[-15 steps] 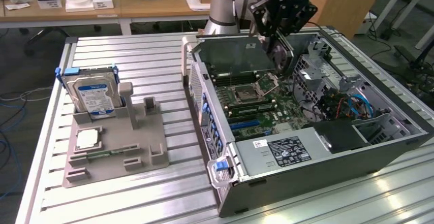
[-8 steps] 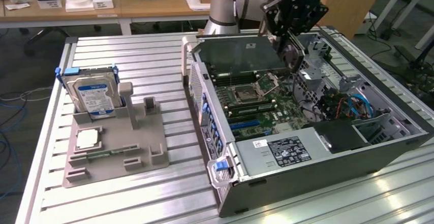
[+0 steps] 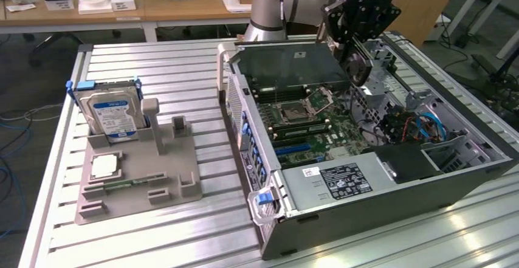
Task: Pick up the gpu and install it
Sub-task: 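Pick up the gpu and move the gpu toward the slot, then insert the gpu into the slot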
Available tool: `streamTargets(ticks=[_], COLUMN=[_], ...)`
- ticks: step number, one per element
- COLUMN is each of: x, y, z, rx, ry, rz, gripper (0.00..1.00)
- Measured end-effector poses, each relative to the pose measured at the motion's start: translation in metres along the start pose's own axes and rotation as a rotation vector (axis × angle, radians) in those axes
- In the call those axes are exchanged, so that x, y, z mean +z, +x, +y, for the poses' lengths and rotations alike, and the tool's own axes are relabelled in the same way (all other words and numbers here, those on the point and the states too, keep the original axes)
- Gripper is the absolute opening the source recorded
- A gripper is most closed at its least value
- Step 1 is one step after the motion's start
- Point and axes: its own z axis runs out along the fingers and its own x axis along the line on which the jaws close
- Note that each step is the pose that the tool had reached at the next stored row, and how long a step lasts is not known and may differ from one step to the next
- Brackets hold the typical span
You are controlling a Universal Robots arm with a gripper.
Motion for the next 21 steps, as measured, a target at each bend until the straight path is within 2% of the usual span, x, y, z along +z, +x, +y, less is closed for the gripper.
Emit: streamTargets(ticks=[13,21], x=[0.0000,0.0000], y=[0.0000,0.0001], z=[0.0000,0.0000], rx=[-0.004,-0.086], ry=[-0.0001,-0.0022], rz=[0.0000,0.0013], gripper=[0.28,0.28])
